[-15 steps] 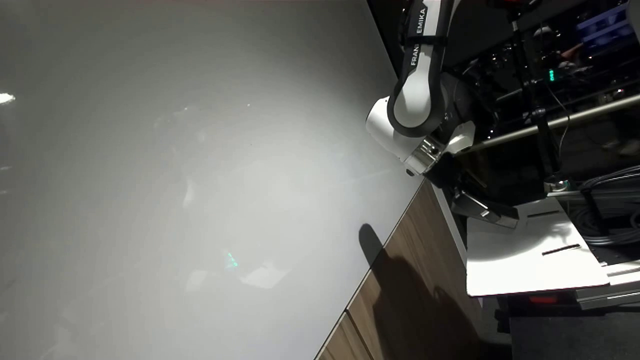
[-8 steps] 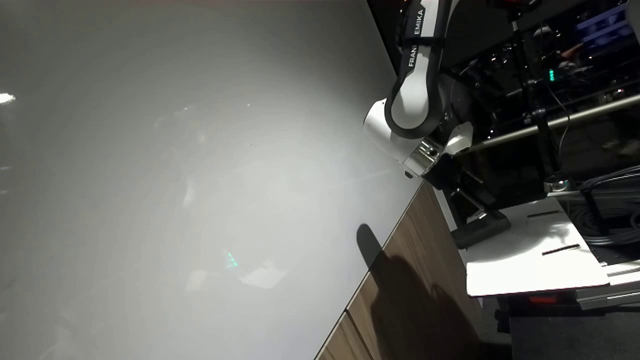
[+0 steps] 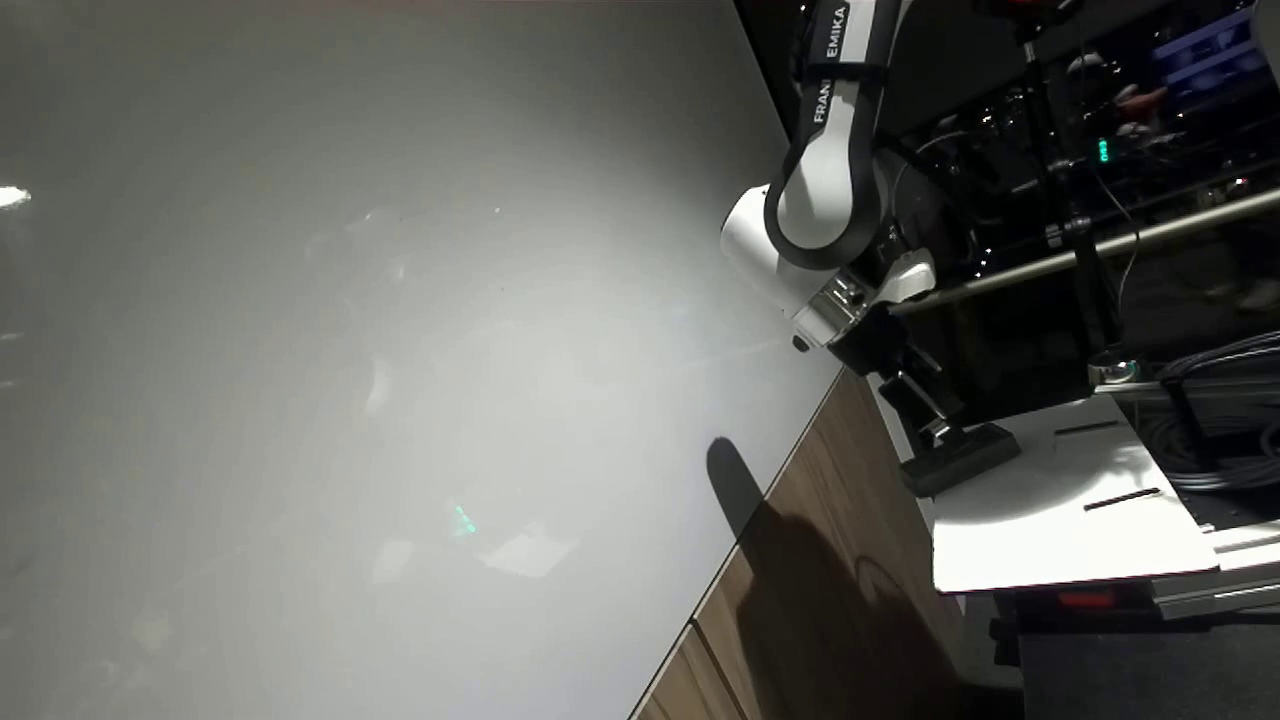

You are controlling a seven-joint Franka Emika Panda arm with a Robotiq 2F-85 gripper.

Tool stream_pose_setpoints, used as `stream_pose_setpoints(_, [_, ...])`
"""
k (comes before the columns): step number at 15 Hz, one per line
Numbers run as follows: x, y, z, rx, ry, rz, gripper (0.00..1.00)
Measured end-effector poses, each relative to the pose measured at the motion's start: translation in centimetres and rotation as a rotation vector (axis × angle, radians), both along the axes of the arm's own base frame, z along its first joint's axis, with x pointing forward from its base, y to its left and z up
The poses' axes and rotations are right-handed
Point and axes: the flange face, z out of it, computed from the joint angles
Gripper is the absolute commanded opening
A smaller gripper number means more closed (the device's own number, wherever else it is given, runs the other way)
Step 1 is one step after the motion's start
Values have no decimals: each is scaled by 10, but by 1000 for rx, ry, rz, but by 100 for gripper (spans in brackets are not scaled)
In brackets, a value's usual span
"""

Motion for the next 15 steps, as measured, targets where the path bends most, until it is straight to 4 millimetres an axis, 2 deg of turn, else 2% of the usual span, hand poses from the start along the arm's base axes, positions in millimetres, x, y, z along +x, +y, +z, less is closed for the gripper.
stream_pose_setpoints(4, [3,-6,25,59,-140,147,100])
stream_pose_setpoints(7, [-10,-16,35,93,-208,239,100])
stream_pose_setpoints(11, [-34,-25,25,120,-294,331,100])
stream_pose_setpoints(15, [-29,-27,19,133,-387,388,100])
